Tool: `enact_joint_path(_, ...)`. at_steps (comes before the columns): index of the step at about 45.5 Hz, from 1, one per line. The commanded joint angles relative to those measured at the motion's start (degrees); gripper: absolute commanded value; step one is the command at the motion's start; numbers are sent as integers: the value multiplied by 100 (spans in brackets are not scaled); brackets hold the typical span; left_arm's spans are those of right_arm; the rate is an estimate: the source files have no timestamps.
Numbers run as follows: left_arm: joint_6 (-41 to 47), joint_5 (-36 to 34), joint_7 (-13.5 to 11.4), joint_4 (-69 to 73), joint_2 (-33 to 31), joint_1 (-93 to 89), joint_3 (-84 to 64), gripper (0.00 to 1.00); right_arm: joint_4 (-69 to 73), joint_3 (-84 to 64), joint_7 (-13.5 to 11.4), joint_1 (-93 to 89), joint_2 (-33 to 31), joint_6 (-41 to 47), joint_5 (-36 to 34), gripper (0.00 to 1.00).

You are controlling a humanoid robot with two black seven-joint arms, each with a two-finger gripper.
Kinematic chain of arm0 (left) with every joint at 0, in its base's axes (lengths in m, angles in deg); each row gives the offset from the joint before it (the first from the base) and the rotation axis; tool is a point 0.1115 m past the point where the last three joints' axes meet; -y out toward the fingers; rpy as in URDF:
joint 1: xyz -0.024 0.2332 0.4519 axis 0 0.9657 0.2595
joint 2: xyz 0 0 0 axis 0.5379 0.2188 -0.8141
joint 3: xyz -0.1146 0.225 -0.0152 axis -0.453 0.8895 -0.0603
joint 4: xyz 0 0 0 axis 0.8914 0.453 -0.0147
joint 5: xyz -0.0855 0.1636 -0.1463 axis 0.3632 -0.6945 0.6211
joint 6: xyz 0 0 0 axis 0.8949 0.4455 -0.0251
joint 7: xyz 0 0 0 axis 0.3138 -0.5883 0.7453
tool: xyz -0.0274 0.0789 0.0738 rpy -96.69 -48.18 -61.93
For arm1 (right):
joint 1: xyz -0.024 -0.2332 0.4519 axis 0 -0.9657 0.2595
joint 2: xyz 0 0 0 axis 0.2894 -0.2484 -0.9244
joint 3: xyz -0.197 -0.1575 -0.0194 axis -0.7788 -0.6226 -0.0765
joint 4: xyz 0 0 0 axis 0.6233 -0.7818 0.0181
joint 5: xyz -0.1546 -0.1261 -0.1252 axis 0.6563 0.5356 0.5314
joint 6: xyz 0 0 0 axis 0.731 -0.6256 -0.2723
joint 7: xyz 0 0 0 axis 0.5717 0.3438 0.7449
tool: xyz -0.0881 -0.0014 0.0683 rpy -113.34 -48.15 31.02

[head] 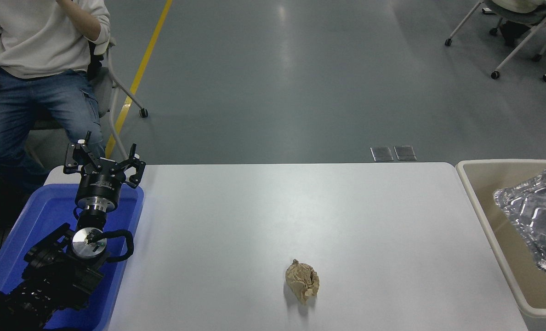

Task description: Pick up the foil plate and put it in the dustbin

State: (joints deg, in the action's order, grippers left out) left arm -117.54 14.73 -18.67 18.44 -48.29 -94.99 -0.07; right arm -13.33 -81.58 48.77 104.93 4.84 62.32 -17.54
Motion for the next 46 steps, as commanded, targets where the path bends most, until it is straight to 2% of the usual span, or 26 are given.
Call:
enact_joint_path(1,6,0,0,-2,2,0,0,99,-147,243,7,-64,21,54,-121,86)
enact_joint_path(2,7,0,0,-2,2,0,0,99,-165,243,7,-73,21,71,-130,100)
enact_joint_path(29,7,0,0,-2,2,0,0,99,-42,138,-2,683,-14,423,28,100)
enact_joint_path(38,7,0,0,-2,2,0,0,99,336,-117,7,1271,-49,537,590,100)
enact_joint_path(46,7,0,0,-2,2,-9,0,99,1064,-407,16,1834,-215,537,1530,100)
